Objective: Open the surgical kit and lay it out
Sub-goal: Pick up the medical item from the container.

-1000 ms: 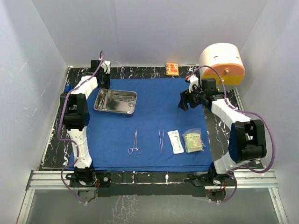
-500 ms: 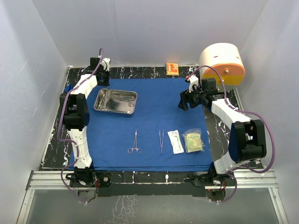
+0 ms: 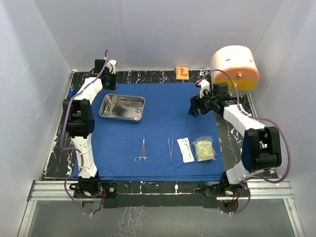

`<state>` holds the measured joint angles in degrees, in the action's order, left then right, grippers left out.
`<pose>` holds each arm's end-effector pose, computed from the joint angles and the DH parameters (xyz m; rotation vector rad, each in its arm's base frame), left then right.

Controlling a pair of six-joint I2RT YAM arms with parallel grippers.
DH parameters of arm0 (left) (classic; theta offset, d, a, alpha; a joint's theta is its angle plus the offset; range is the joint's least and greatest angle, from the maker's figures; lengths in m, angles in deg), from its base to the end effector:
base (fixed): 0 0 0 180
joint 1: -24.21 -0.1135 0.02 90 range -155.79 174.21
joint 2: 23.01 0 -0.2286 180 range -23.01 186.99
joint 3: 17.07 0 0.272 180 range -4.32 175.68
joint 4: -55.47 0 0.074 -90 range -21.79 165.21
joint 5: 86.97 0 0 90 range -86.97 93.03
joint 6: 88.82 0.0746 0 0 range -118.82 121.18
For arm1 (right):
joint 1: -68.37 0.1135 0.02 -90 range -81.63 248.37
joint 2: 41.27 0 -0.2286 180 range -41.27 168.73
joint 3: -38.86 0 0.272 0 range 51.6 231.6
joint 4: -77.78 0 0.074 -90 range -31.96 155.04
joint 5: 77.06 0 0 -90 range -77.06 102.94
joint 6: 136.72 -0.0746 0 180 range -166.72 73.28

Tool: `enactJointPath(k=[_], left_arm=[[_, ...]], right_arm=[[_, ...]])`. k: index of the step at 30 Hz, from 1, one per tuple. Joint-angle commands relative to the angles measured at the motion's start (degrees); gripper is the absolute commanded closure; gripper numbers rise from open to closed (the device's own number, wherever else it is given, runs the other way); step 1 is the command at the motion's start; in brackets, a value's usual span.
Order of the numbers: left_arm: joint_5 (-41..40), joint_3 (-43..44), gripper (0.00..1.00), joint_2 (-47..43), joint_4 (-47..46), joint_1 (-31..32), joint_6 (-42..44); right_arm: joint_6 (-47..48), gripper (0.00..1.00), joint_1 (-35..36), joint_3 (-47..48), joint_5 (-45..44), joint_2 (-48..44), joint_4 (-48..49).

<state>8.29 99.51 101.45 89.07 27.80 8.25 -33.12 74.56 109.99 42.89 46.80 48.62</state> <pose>0.5284 -0.0400 0.1665 0.2601 2.2773 -0.0739 0.3625 0.0768 0.1628 -0.6374 2.2159 0.5522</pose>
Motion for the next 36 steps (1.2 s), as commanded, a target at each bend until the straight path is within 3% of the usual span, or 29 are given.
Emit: enactJointPath(k=[1,9,36], left_arm=[[0.9,0.2,0.72,-1.1,0.6,0.2,-0.2],[0.6,-0.8,0.68,-0.3,-0.1,0.2,0.2],[0.5,-2.0,0.78,1.4,0.1,0.3,-0.8]], right_arm=[[0.8,0.33,-0.3,1.0,0.0,-1.9,1.2],[0.9,0.33,-0.3,1.1,-0.1,-1.9,1.2],[1.1,0.32,-0.3,0.9,-0.2,-2.1,1.2]])
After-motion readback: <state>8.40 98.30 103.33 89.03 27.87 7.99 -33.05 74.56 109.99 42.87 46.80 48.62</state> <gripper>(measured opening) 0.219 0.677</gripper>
